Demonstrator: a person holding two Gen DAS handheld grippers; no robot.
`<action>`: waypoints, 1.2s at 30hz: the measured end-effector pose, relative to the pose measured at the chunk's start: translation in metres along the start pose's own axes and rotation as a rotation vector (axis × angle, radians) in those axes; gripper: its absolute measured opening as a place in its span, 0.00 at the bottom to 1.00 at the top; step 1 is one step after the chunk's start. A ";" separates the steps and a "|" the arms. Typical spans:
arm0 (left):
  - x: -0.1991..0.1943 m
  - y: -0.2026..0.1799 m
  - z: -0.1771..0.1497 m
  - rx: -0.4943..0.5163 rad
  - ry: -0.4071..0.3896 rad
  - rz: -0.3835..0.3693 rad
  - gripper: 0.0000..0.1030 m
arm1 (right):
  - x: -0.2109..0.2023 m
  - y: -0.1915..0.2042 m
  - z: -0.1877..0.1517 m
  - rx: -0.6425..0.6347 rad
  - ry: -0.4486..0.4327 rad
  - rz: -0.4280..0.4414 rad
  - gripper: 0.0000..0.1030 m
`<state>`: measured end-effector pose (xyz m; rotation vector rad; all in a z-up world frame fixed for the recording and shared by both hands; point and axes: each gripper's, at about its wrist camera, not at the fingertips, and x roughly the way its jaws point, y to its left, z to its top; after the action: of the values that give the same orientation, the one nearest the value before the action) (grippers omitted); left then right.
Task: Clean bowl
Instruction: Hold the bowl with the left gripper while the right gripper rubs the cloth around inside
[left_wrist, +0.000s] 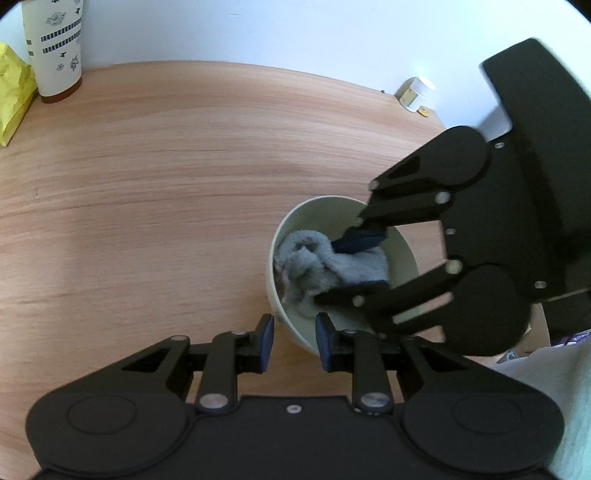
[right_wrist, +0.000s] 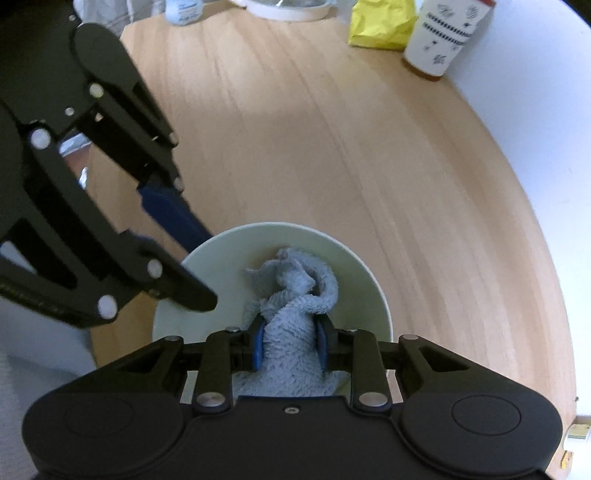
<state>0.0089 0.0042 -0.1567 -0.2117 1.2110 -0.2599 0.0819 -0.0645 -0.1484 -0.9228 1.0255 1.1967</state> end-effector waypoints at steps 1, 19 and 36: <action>0.002 0.001 0.002 -0.001 0.000 0.002 0.23 | -0.005 0.001 0.000 -0.009 0.004 0.007 0.29; 0.039 0.038 0.032 -0.022 -0.029 -0.013 0.24 | -0.031 0.013 0.005 -0.108 -0.020 -0.237 0.31; 0.072 0.087 0.062 -0.056 -0.024 -0.018 0.22 | 0.009 0.032 0.001 -0.302 0.074 -0.210 0.31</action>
<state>0.0985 0.0658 -0.2258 -0.2738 1.1939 -0.2393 0.0507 -0.0559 -0.1576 -1.2868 0.7936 1.1644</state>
